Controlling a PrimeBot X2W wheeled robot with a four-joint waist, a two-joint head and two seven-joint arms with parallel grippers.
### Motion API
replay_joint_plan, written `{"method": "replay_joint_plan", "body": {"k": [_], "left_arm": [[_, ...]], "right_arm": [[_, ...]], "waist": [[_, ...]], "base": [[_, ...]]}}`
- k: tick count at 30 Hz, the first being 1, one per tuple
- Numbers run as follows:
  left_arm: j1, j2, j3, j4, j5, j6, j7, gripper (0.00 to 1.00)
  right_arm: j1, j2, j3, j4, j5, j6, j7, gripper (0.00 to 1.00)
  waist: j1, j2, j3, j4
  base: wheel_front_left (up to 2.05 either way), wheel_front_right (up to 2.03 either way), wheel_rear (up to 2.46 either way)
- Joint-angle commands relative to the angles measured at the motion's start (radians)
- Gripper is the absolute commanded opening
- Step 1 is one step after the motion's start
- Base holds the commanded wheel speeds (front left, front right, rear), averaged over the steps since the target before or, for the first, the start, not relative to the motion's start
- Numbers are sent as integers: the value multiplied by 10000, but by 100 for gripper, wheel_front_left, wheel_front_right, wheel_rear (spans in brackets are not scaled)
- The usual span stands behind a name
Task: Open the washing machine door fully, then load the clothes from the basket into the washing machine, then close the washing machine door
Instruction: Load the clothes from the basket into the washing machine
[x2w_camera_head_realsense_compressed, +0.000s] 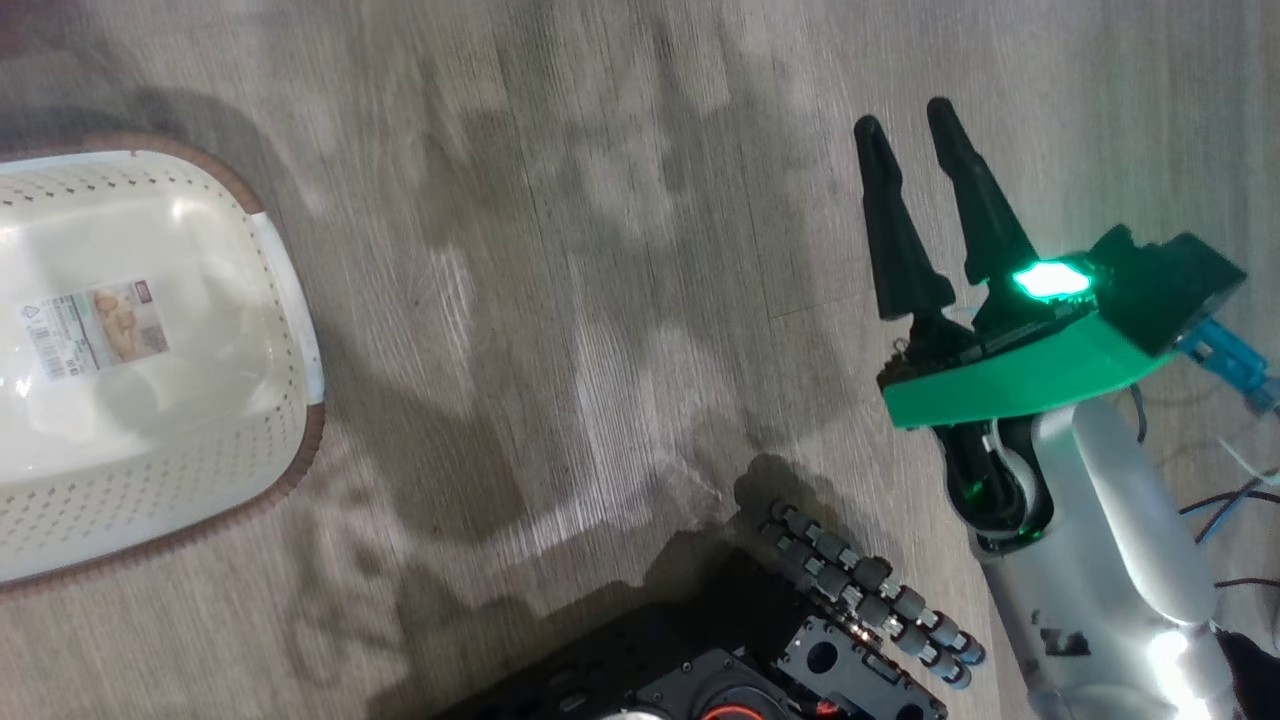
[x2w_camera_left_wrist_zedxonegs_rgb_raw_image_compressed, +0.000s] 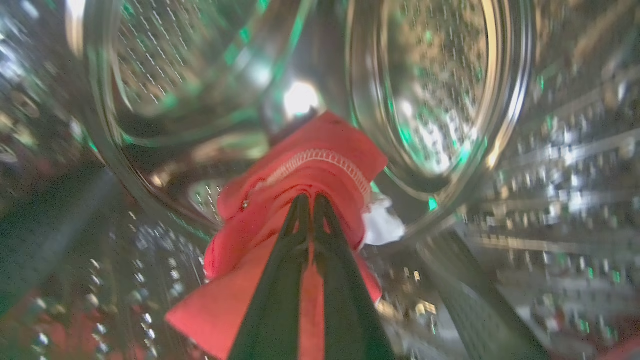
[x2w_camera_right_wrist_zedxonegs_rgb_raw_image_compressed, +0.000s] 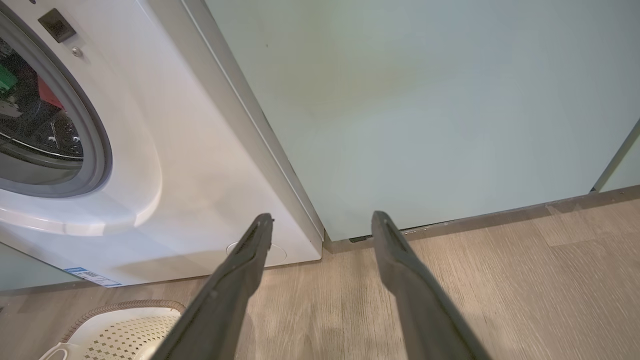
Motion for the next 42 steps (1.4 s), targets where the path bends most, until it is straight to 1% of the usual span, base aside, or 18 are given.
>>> {"method": "replay_joint_plan", "body": {"k": [1,8,16,17,18,19,31,36,42], "left_arm": [[-178,277,-143,-302,87,-66,-78,0],[-355,254,-482,715,124,-272,-4,0],[-702,421,-603,1424,80,-138,7,0],[-730,450,-653,1439,117,-88,-9,30],[-744,459,-681,1450,124,-54,-24,96],[-752,455,-662,1496,79,-35,-34,100],[-518,348,-728,1707,-195,-13,-97,100],[-110,210,-867,1568,-281,-200,-105,100],[699,-25,-717,1316,-691,-323,-107,100]], "right_arm": [[73,6,150,-270,55,0,-92,100],[-27,6,173,-288,97,0,-92,100],[-143,6,319,-249,264,0,-92,100],[-152,6,319,-244,280,0,-92,100],[-156,6,316,-237,293,0,-92,100],[-156,6,313,-226,300,0,-92,100],[-157,7,190,-131,203,0,-92,100],[-117,7,26,-109,-45,0,-92,100],[-15,7,-260,-100,-529,0,-92,100]], "waist": [[-1,0,50,-3],[-1,0,293,-54],[-1,0,430,-237],[-1,0,439,-257],[-1,0,438,-273],[-1,0,431,-285],[-1,0,137,-170],[-1,0,-164,47],[-1,0,-799,439]], "base": [[0,0,0],[0,0,0],[0,0,0],[0,0,0],[0,0,0],[0,0,0],[0,0,0],[0,0,0],[0,0,0]]}}
